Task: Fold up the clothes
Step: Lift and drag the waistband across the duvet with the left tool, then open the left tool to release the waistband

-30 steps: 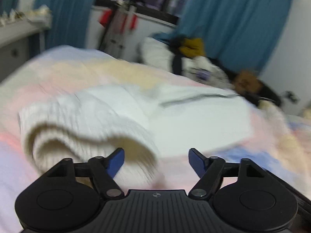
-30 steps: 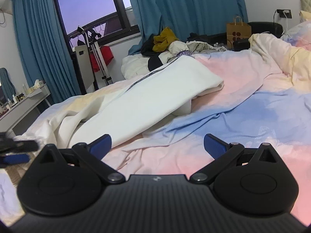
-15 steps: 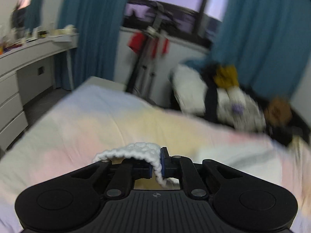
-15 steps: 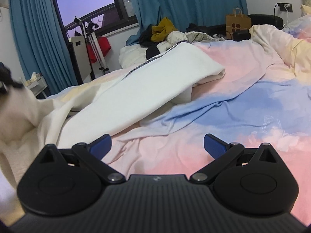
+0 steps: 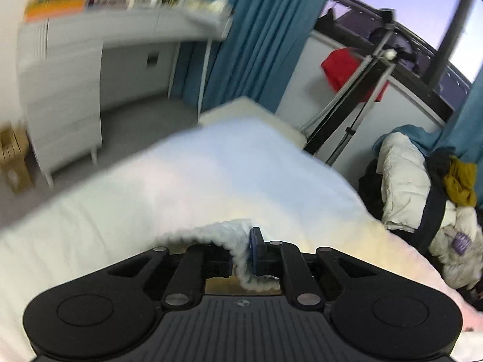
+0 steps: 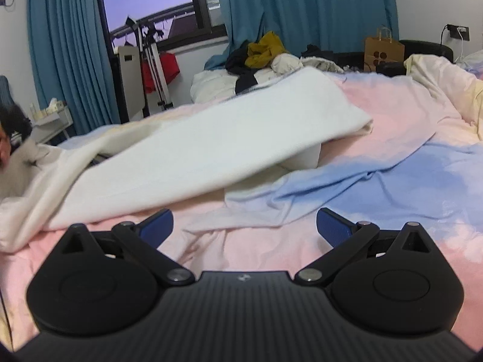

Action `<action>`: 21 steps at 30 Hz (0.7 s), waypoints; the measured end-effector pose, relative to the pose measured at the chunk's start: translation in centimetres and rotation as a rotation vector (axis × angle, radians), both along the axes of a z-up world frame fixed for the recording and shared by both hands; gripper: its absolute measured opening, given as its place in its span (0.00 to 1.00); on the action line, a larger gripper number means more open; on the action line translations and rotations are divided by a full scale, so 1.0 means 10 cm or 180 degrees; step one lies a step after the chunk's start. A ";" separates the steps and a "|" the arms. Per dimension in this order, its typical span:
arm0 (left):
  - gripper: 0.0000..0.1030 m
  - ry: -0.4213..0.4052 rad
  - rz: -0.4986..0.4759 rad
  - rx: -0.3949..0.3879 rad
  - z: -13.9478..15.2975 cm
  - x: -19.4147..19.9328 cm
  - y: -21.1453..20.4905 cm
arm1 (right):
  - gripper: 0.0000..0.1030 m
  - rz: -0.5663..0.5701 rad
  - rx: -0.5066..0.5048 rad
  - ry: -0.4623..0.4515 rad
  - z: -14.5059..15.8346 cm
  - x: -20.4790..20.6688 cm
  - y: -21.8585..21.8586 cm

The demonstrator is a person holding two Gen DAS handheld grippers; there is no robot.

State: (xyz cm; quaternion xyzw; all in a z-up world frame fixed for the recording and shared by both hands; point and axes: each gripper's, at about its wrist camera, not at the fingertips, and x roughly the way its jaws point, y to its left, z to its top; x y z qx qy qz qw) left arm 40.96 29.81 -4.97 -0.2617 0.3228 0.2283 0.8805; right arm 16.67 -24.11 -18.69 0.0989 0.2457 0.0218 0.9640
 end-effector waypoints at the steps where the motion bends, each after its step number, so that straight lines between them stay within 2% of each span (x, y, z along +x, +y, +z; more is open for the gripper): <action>1: 0.20 -0.0055 -0.0012 -0.0083 -0.05 -0.08 0.08 | 1.00 0.0003 0.0011 0.0013 -0.02 0.02 0.00; 3: 0.26 -0.0180 -0.0052 -0.0262 -0.08 -0.22 0.21 | 1.00 0.0008 0.0008 0.0031 -0.05 0.04 0.01; 5: 0.41 -0.0269 -0.0111 -0.0455 -0.04 -0.37 0.32 | 1.00 0.0019 0.0009 0.0028 -0.04 0.04 0.02; 7: 0.62 -0.0304 -0.0171 -0.0640 0.03 -0.56 0.43 | 1.00 0.0029 0.0001 0.0008 -0.02 0.03 0.03; 8: 0.70 -0.0318 -0.0187 -0.0668 0.08 -0.66 0.45 | 1.00 0.0034 -0.0005 -0.0008 -0.01 0.01 0.04; 9: 0.83 -0.0336 -0.0191 -0.0603 0.16 -0.78 0.49 | 1.00 0.0041 -0.0009 -0.0022 0.01 0.00 0.04; 10: 0.87 -0.0354 -0.0194 -0.0530 0.23 -0.90 0.52 | 1.00 0.0052 -0.0007 -0.0035 0.03 -0.02 0.05; 13: 0.88 -0.0346 -0.0339 -0.0440 0.39 -1.40 0.55 | 1.00 0.0078 -0.0033 -0.0078 0.09 -0.09 0.06; 16: 0.89 -0.0407 -0.0430 -0.0598 0.41 -1.98 0.48 | 1.00 0.0109 -0.0033 -0.0146 0.18 -0.19 0.06; 21: 0.91 -0.0541 -0.0525 -0.1398 0.15 -2.93 0.15 | 1.00 0.0143 -0.0059 -0.0250 0.31 -0.33 0.06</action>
